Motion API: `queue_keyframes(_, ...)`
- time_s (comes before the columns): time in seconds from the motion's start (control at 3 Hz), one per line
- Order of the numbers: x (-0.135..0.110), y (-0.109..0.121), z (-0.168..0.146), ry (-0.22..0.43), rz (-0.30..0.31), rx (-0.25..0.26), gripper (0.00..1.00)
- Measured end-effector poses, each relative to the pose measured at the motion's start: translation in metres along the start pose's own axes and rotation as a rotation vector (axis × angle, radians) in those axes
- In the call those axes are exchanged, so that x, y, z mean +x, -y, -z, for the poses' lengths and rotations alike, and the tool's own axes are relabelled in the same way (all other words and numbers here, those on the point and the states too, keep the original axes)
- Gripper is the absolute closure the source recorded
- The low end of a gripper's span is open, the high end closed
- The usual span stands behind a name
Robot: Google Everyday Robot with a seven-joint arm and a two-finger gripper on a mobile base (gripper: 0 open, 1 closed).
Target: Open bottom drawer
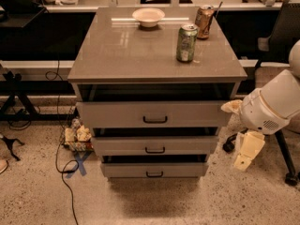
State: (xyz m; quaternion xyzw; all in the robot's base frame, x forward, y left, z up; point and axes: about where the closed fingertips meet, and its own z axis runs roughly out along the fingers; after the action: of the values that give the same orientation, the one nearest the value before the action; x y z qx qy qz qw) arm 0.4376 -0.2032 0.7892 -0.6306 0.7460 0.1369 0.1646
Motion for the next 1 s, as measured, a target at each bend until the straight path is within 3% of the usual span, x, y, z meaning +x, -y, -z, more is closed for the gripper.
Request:
queue_keyframes(0.33,0.000,0.000,0.000,0.000,0.000,0.000,0.00)
queue_keyframes(0.67,0.010,0.000,-0.018,-0.009,-0.022,-0.042,0.00)
queue_keyframes(1.0,0.042,0.000,-0.079,-0.023,-0.053,-0.107,0.00)
